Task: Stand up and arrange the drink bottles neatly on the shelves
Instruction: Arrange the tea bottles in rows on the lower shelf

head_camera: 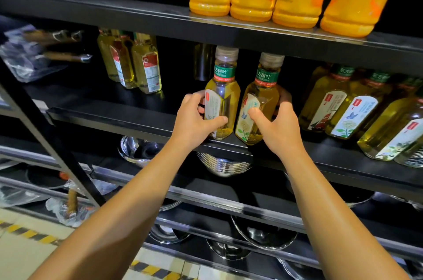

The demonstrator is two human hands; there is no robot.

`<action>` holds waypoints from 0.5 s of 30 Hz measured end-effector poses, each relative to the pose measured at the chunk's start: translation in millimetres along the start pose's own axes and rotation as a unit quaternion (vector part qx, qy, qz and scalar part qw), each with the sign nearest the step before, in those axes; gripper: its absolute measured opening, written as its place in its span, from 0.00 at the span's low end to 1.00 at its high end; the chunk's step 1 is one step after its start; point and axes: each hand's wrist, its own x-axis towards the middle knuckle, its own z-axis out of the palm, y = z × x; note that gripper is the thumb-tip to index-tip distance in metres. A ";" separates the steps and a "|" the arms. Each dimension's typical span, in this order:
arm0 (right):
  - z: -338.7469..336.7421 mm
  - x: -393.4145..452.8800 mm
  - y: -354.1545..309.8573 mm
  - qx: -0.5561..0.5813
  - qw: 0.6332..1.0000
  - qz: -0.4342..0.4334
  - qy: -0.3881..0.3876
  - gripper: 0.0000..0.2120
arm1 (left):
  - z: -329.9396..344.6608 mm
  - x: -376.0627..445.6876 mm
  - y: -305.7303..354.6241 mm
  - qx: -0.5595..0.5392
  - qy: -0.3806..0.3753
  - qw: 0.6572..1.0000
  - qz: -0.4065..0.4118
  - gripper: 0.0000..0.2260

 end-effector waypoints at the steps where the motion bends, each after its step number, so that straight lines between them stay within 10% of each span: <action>1: 0.1 -0.2 -0.1 0.000 1.000 0.002 0.002 0.16 | 4.4 0.1 1.8 0.008 0.023 1.000 -0.004 0.31; 5: 1.2 -1.9 0.0 -0.001 1.000 -0.007 0.009 0.16 | 19.1 -3.6 10.4 0.021 0.078 0.997 -0.010 0.31; 15: -2.4 1.2 1.8 -0.004 1.000 -0.001 -0.005 0.20 | -4.6 13.2 9.5 -0.107 -0.084 0.991 0.000 0.27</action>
